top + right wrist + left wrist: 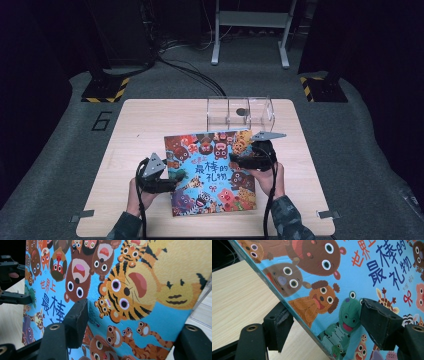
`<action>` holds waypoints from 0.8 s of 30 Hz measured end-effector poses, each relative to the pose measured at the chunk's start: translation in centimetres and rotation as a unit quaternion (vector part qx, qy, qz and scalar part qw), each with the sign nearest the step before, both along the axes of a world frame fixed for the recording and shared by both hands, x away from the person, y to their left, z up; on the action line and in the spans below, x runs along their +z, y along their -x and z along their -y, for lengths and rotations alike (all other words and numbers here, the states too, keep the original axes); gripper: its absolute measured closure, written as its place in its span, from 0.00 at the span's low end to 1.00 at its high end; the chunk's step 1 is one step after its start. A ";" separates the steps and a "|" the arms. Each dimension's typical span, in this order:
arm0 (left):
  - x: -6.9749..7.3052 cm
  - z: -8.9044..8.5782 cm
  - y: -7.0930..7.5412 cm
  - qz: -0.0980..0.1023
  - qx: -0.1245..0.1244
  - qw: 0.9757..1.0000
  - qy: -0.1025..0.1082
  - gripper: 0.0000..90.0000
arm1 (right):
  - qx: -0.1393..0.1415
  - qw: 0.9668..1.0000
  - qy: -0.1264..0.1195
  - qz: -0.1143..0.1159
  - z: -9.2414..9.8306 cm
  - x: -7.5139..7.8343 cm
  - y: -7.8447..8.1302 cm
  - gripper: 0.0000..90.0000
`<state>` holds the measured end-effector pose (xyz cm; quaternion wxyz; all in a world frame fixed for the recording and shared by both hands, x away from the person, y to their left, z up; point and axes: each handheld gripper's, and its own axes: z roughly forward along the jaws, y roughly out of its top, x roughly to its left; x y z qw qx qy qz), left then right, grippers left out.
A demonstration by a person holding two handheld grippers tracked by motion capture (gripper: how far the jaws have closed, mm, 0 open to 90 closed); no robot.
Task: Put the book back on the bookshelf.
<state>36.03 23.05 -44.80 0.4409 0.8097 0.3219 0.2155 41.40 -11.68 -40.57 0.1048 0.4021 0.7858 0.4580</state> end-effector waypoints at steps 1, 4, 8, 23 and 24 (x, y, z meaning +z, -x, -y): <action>0.1 0.1 0.0 0.002 0.004 1.000 0.001 0.30 | -0.003 1.000 0.001 0.002 0.0 0.1 0.0 0.42; 0.2 0.0 0.0 0.008 0.003 1.000 -0.004 0.31 | 0.000 1.000 0.000 0.007 0.0 0.1 0.1 0.42; 0.5 0.0 0.2 0.020 0.008 1.000 -0.001 0.33 | -0.001 1.000 0.008 0.017 -0.1 0.4 0.3 0.42; 1.3 0.0 0.6 0.053 0.012 0.998 -0.024 0.36 | -0.001 0.999 0.028 0.042 -0.4 1.3 0.8 0.42; 1.3 0.0 0.6 0.053 0.012 0.998 -0.024 0.36 | -0.002 0.999 0.032 0.043 -0.4 1.3 0.8 0.42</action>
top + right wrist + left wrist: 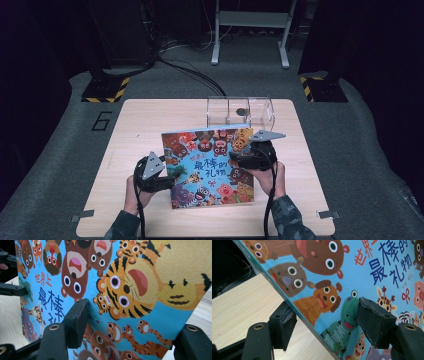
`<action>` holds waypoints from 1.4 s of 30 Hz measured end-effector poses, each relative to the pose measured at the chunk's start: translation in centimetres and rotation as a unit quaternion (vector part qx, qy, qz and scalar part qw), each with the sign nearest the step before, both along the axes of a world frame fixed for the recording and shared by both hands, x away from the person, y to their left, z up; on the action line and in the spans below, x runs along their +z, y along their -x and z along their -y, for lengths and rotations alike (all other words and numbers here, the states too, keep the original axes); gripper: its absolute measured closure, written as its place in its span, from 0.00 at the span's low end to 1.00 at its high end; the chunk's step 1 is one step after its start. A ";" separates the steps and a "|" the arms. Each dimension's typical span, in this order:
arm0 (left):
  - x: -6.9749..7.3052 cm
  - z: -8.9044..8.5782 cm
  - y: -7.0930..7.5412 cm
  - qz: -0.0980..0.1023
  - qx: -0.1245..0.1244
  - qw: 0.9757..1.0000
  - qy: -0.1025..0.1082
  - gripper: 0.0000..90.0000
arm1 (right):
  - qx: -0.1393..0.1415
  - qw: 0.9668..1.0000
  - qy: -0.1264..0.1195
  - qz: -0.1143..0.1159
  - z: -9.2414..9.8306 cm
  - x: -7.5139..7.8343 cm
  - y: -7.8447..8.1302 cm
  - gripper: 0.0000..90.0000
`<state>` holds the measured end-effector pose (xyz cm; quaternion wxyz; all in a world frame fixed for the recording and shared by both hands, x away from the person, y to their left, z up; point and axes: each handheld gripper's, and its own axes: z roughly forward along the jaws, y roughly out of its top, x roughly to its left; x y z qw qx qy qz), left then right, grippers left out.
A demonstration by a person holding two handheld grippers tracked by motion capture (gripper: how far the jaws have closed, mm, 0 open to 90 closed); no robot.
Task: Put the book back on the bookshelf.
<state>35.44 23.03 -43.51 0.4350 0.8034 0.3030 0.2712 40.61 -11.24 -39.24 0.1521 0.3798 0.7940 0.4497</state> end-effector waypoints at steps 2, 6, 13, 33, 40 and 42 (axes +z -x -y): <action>0.1 0.0 0.0 0.006 0.000 1.000 -0.005 0.37 | 0.001 1.000 0.001 0.002 0.0 0.1 0.1 0.42; 0.2 -0.1 0.1 0.009 -0.001 1.000 -0.006 0.38 | 0.001 1.000 0.003 0.007 -0.1 0.2 0.1 0.42; 0.5 -0.3 0.0 0.012 -0.001 1.000 -0.006 0.41 | 0.000 1.000 0.011 0.008 -0.2 0.5 0.1 0.42; 0.9 -0.9 0.4 0.037 -0.006 0.999 0.008 0.50 | 0.018 0.999 0.032 -0.021 -0.2 1.5 -0.2 0.43; 1.1 -0.8 0.4 0.053 -0.005 0.999 0.006 0.52 | 0.021 0.999 0.025 -0.023 0.0 1.7 -0.3 0.43; 1.2 -0.8 0.5 0.064 0.001 0.998 0.002 0.54 | 0.020 0.999 0.026 -0.017 0.0 1.8 -0.2 0.43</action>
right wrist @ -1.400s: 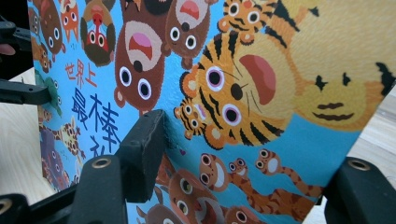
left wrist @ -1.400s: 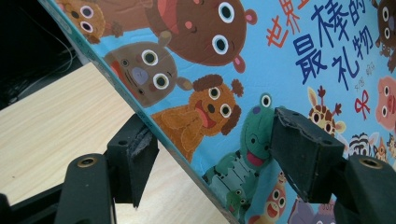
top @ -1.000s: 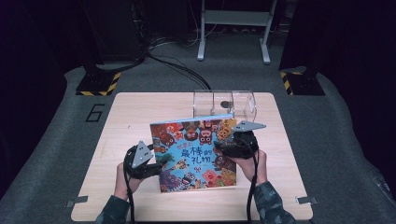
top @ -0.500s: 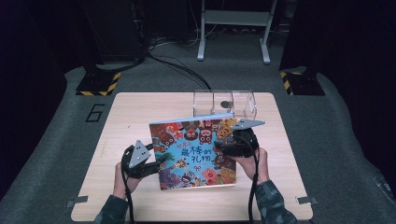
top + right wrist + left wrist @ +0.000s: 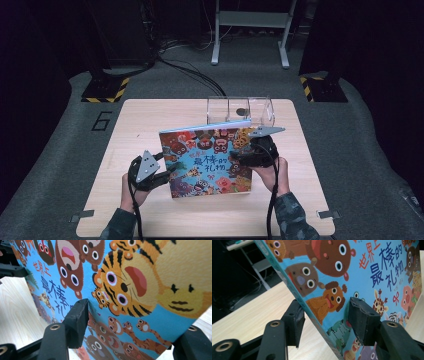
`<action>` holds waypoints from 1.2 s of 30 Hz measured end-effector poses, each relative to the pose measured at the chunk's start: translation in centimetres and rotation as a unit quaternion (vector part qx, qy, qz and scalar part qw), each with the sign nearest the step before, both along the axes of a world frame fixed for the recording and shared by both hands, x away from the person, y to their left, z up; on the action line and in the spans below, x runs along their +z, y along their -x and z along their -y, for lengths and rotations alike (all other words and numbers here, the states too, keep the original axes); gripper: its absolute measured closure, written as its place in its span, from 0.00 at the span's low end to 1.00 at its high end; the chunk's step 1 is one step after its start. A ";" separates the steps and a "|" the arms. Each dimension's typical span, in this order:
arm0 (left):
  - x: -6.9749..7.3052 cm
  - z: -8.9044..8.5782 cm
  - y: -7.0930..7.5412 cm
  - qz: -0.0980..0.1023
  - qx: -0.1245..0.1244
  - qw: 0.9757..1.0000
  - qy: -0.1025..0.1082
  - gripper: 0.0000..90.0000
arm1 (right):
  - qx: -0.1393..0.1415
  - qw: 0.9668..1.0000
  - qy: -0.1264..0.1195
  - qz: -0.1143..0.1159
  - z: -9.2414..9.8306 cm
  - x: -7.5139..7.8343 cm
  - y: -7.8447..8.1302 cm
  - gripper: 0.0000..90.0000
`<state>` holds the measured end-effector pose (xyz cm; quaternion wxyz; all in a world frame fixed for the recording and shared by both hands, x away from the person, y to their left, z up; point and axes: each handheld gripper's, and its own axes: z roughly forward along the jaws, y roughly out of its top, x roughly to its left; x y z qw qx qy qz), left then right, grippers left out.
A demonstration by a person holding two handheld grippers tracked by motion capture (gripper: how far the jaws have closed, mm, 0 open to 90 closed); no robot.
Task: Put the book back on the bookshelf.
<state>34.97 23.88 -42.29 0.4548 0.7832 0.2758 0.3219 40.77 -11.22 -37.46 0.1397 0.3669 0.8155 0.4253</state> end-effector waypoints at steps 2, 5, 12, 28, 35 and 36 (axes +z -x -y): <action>0.1 -0.1 0.0 0.004 0.004 1.000 -0.001 0.56 | 0.003 1.000 0.006 0.012 -0.1 0.0 0.1 0.43; 0.1 -0.2 0.1 0.011 0.006 1.000 0.000 0.58 | 0.001 1.000 0.006 0.022 -0.2 0.0 0.3 0.43; 0.0 -0.4 0.5 0.031 0.006 0.999 -0.003 0.60 | 0.004 0.998 -0.002 0.058 -0.3 -0.6 0.8 0.42; 0.6 -2.5 -0.6 -0.030 -0.070 0.992 0.097 0.65 | 0.041 0.996 -0.030 0.070 0.9 -1.2 1.6 0.51; 1.3 -2.5 -1.9 -0.057 -0.075 0.990 0.106 0.59 | 0.044 0.995 -0.032 0.084 1.0 -1.1 1.8 0.55; 1.5 -2.6 -2.0 -0.062 -0.078 0.990 0.103 0.59 | 0.046 0.995 -0.032 0.086 1.0 -1.0 1.8 0.55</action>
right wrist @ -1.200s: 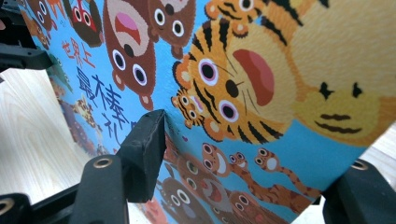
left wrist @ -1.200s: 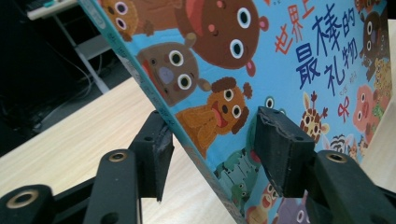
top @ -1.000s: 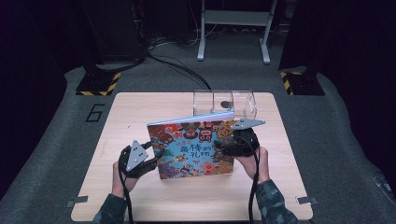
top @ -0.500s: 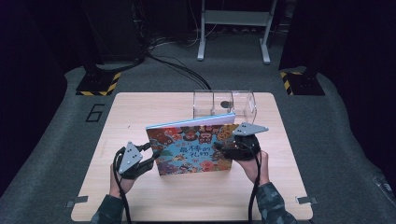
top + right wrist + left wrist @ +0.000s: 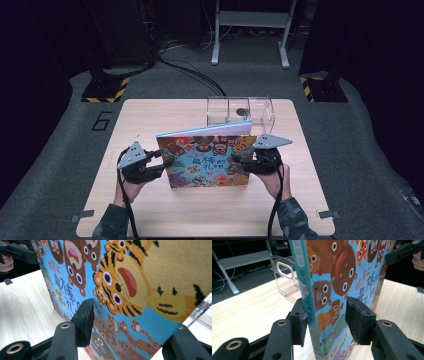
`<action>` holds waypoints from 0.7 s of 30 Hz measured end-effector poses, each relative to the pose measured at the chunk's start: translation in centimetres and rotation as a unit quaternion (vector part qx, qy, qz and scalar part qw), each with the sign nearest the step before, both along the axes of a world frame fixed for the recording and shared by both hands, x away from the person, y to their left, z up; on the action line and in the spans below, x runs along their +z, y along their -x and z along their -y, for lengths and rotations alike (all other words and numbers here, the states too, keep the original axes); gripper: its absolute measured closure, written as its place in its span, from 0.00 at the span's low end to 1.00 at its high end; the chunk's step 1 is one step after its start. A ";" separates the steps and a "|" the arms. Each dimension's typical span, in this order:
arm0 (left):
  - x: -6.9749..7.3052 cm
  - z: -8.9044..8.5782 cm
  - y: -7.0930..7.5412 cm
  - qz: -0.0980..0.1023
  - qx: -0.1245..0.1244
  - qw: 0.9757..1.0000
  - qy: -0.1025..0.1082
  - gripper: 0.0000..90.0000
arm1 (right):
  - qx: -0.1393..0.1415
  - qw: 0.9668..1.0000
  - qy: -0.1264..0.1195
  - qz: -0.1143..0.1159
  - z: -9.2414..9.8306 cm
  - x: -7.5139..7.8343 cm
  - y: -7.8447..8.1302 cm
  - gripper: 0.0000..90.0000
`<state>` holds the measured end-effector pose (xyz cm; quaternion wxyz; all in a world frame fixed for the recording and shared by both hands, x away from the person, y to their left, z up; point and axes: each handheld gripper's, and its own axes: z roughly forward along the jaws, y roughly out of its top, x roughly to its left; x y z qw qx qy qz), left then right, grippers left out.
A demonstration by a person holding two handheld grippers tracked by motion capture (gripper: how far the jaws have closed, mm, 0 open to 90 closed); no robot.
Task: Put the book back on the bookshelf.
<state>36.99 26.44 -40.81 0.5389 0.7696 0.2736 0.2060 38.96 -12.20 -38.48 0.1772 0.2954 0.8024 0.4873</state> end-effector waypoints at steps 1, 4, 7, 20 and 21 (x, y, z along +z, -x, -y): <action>0.0 0.0 -0.1 0.005 0.001 1.000 0.008 0.59 | 0.002 1.000 0.000 -0.001 0.0 0.0 0.0 0.55; 0.2 0.1 0.0 0.013 0.000 1.000 0.010 0.62 | -0.001 1.000 -0.003 -0.008 0.1 0.0 -0.2 0.55; 0.5 0.2 0.3 0.026 -0.001 1.000 0.006 0.64 | -0.001 1.000 -0.001 -0.009 0.0 -0.1 -0.3 0.53; 4.3 0.6 -0.3 0.051 -0.029 0.998 0.028 0.60 | -0.001 1.000 0.010 -0.006 0.0 0.0 -0.2 0.50; 4.6 0.6 -0.4 0.056 -0.031 0.998 0.025 0.61 | 0.000 1.000 0.011 -0.006 0.0 0.1 -0.2 0.50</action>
